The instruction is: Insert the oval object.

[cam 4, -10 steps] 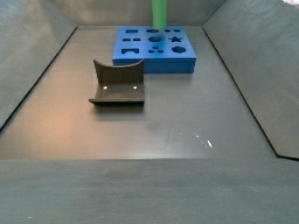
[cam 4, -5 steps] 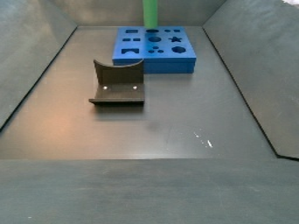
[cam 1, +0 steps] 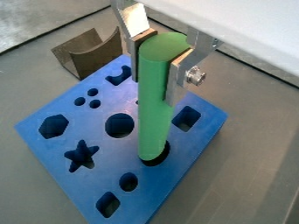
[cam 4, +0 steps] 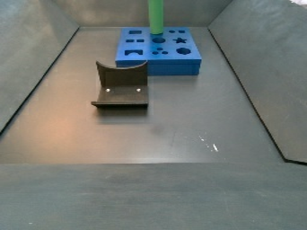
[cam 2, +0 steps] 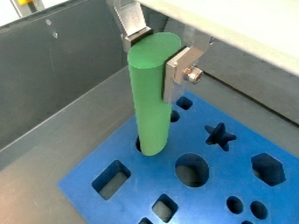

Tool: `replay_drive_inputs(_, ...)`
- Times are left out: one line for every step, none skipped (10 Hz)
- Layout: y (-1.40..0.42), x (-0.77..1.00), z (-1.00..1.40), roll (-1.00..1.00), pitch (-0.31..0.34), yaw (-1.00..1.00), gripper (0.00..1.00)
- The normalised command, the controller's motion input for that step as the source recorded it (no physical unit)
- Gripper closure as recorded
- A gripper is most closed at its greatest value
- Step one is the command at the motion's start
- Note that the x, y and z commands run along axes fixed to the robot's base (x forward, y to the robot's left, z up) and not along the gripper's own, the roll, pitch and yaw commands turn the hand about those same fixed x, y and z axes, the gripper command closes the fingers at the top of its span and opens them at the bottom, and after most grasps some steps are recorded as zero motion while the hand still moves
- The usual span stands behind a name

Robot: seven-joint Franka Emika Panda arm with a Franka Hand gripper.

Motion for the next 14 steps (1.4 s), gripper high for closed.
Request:
replay_drive_inputs(-0.04, 0.00, 0.00, -0.23, 0.000, -0.02, 1.00)
replay_drive_inputs(0.00, 0.00, 0.00, -0.30, -0.014, 0.00, 1.00)
replay_drive_inputs(0.00, 0.00, 0.00, -0.25, -0.023, -0.01, 1.00)
replay_drive_inputs(0.00, 0.00, 0.00, -0.25, -0.024, -0.02, 1.00)
replay_drive_inputs(0.00, 0.00, -0.01, -0.24, -0.024, -0.05, 1.00)
replay_drive_inputs(0.00, 0.00, -0.11, -0.11, -0.024, -0.11, 1.00)
replay_drive_inputs(0.00, 0.00, -0.14, -0.04, -0.003, -0.11, 1.00)
replay_drive_inputs(0.00, -0.07, -0.12, -0.02, 0.000, -0.08, 1.00)
replay_drive_inputs(0.00, -0.03, -0.11, -0.03, 0.000, -0.05, 1.00)
replay_drive_inputs(0.00, 0.00, -0.17, -0.01, 0.000, -0.02, 1.00)
replay_drive_inputs(0.00, 0.03, -0.24, -0.02, -0.027, -0.02, 1.00)
replay_drive_inputs(0.00, 0.05, -0.28, -0.04, -0.054, -0.03, 1.00)
replay_drive_inputs(0.00, 0.04, -0.27, -0.03, -0.043, -0.02, 1.00)
replay_drive_inputs(0.00, 0.03, -0.28, -0.03, -0.041, -0.02, 1.00)
